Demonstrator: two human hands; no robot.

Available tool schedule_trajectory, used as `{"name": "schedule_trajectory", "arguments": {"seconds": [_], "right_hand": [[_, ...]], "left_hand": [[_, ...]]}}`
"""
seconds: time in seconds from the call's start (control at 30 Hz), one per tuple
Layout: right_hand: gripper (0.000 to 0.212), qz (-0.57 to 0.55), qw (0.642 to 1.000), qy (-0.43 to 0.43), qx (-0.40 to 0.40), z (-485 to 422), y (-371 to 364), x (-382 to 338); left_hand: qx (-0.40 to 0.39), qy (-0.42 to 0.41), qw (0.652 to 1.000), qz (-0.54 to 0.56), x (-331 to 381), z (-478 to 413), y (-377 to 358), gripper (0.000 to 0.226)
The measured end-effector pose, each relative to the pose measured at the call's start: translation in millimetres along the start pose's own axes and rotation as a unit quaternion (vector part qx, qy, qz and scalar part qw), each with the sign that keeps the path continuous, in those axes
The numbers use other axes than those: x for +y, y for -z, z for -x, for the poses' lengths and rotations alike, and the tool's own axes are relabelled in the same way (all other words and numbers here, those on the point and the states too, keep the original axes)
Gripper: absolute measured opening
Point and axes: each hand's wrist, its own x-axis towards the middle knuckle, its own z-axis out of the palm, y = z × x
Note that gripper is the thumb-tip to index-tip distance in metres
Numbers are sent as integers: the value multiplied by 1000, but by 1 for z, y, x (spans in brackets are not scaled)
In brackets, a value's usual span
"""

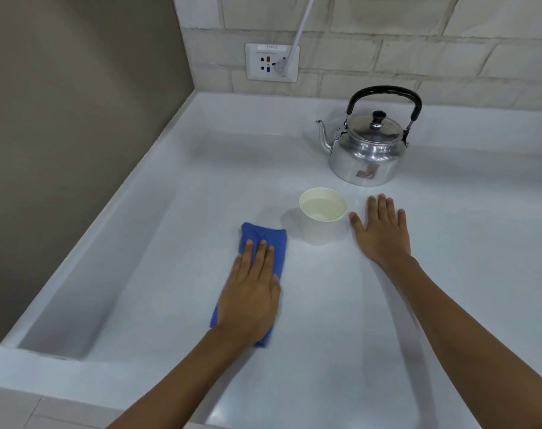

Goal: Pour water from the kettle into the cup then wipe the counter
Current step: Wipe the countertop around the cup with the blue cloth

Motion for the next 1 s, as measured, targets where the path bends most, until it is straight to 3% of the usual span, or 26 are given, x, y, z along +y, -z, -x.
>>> {"name": "schedule_trajectory", "arguments": {"seconds": [0.2,0.3,0.5,0.6,0.77,0.9,1.0], "right_hand": [[70,-2,1000,0,4,-3,-3,2],[68,-22,1000,-2,-5,-1,2,2],[53,-168,984,-34,47,39,29,-13],[54,-220,975,-10,28,90,35,-44],[66,-229,968,90,-60,154,23,-118],[67,-109,989,91,-34,162,12,-148],[49,-35,996,83,-1,167,15,-144]], "left_hand": [[-9,-14,1000,17,52,6,-11,52],[-50,-26,996,72,64,3,-14,54],[31,20,967,251,-3,-22,4,49],[9,72,976,208,-40,-44,0,51],[-17,87,992,91,-50,-62,-20,53],[-2,87,994,63,-52,-62,-28,54],[-4,84,995,56,-53,-62,-29,55]]}}
